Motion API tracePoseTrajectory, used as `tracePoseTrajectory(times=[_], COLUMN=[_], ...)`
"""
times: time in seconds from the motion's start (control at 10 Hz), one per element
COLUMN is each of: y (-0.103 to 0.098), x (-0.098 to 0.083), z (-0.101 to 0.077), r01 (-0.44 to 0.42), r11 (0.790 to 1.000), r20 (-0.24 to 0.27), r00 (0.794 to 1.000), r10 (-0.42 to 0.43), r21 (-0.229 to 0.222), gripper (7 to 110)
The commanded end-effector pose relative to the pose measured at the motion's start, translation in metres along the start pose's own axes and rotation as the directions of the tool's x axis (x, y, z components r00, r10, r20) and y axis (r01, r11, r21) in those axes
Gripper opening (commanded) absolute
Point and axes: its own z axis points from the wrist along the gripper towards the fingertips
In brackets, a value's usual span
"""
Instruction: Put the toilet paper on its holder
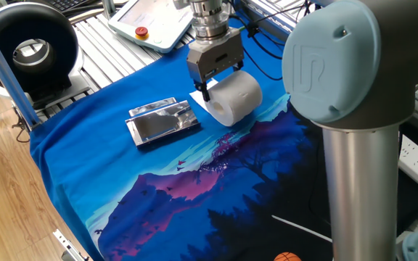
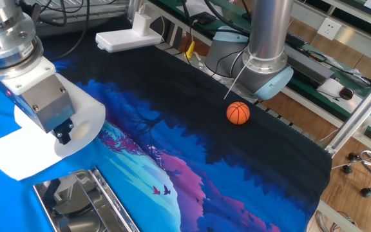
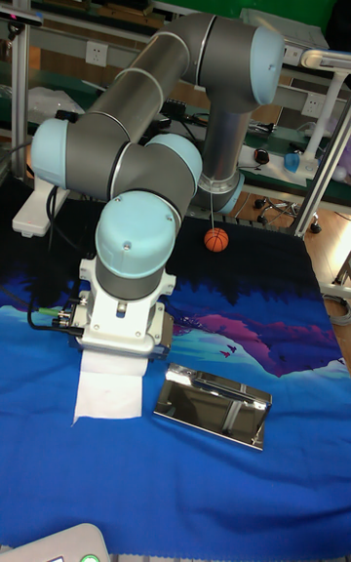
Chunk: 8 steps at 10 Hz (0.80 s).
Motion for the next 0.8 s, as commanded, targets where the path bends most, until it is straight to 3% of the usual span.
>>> tracePoseTrajectory(times=[0.0,0.1,0.2,0.3,0.5,0.7], y=[0.000,-0.004,-0.002,0.000,0.007,0.005], x=[0.004,0.006,0.007,0.008,0.006,0.010], z=[-0.003,-0.006,-0.007,-0.007,-0.009,-0.016], r01=[-0.072,-0.102,-0.115,-0.112,-0.103,-0.097], r11=[0.997,0.994,0.993,0.993,0.995,0.995], r20=[-0.016,-0.025,-0.024,-0.027,-0.021,-0.021], r00=[0.997,0.994,0.993,0.993,0.995,0.995], r10=[0.072,0.103,0.116,0.113,0.102,0.096], r21=[0.006,0.033,0.035,0.024,-0.013,-0.020], gripper=[88,22,22,7,7,7])
